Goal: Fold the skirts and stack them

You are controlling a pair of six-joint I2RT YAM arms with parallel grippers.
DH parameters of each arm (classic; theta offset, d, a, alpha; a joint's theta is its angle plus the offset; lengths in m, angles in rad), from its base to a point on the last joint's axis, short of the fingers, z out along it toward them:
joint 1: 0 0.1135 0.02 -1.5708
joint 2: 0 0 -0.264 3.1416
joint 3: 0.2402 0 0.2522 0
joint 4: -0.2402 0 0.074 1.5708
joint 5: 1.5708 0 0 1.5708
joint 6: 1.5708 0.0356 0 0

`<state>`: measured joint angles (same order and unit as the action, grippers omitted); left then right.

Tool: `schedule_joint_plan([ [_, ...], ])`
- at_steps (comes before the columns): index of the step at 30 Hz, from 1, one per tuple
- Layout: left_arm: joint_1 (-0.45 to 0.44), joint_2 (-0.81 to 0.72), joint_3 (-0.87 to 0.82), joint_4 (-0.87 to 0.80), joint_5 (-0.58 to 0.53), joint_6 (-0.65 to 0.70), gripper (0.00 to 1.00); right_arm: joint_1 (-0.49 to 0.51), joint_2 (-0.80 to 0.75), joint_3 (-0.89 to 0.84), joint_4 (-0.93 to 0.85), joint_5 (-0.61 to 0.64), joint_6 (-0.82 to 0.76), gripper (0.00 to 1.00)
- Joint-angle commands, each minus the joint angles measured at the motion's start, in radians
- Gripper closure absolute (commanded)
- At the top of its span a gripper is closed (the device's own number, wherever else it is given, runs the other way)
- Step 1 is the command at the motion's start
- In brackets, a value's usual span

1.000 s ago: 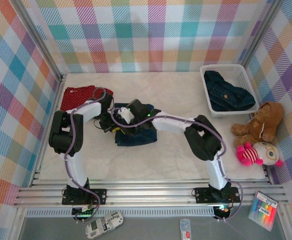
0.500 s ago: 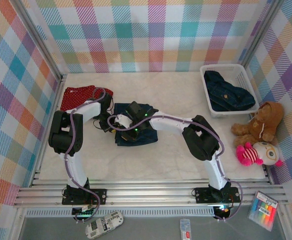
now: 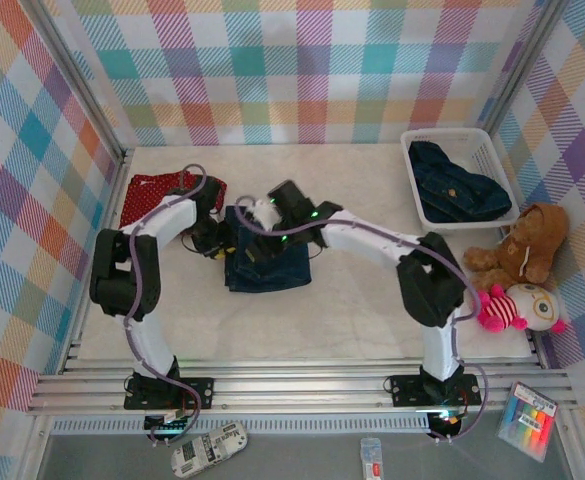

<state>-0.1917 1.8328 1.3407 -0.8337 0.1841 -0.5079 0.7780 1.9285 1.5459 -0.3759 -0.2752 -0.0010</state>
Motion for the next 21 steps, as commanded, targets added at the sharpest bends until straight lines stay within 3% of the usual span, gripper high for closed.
schedule_joint_plan([
  [1, 0.009, -0.099, 0.044, -0.107, -0.123, -0.018, 0.76, -0.105, -0.009, -0.015, 0.058, 0.013, 0.162, 0.74],
  [4, 0.006, -0.143, 0.03, -0.099, -0.132, -0.057, 0.75, -0.168, 0.064, 0.059, -0.021, 0.02, 0.202, 0.9],
  [8, -0.023, -0.188, 0.011, -0.026, -0.043, -0.11, 0.75, -0.201, 0.174, 0.178, -0.105, -0.035, 0.143, 1.0],
  [11, -0.054, -0.18, -0.017, 0.108, 0.18, -0.175, 0.74, -0.201, 0.281, 0.313, -0.203, -0.042, 0.104, 1.0],
  [14, -0.111, -0.149, -0.051, 0.218, 0.294, -0.262, 0.74, -0.201, 0.376, 0.434, -0.277, -0.037, 0.105, 1.0],
  [18, -0.145, -0.107, -0.158, 0.334, 0.32, -0.367, 0.75, -0.201, 0.461, 0.52, -0.338, 0.027, 0.162, 1.0],
  [21, -0.131, -0.072, -0.213, 0.297, 0.277, -0.337, 0.75, -0.212, 0.49, 0.532, -0.393, 0.095, 0.233, 1.0],
])
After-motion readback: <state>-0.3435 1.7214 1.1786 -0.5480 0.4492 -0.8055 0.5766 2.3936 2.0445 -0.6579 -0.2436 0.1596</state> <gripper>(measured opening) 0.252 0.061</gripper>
